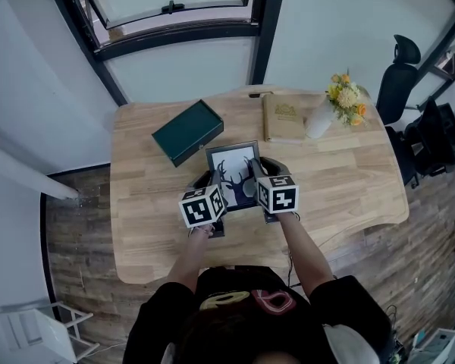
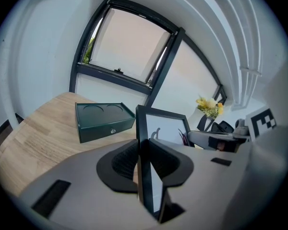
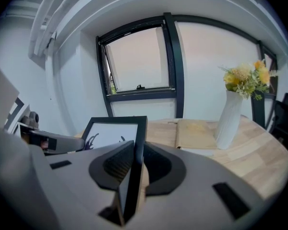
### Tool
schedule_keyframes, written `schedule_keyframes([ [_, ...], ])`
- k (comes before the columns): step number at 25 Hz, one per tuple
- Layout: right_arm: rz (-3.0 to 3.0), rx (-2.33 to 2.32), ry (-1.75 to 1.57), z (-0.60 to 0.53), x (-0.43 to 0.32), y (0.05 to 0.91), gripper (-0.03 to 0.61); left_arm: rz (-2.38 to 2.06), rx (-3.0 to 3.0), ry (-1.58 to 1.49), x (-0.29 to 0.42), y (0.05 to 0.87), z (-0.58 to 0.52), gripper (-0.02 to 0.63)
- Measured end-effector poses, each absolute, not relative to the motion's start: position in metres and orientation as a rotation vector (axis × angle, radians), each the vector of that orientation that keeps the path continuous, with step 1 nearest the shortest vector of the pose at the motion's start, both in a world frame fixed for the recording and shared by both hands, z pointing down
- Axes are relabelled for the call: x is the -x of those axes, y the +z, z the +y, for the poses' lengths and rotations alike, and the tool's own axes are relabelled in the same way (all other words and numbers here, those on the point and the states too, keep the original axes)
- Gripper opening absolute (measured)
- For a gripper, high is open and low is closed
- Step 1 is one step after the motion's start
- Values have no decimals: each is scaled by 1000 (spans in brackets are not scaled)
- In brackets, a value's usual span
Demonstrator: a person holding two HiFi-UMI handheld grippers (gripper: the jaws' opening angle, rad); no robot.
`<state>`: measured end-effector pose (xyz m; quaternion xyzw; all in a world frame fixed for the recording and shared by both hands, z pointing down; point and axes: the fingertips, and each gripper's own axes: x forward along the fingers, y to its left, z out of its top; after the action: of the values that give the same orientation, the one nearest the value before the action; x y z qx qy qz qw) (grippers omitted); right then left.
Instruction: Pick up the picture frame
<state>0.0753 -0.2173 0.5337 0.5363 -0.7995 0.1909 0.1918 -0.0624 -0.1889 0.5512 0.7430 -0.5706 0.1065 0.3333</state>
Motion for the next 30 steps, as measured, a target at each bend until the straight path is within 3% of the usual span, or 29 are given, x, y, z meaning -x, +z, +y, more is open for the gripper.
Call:
schedule_keyframes([
  [30,-2348,-1676,391,-153,-74,457,72,-1475,-2191,177,66,473,-140,81],
])
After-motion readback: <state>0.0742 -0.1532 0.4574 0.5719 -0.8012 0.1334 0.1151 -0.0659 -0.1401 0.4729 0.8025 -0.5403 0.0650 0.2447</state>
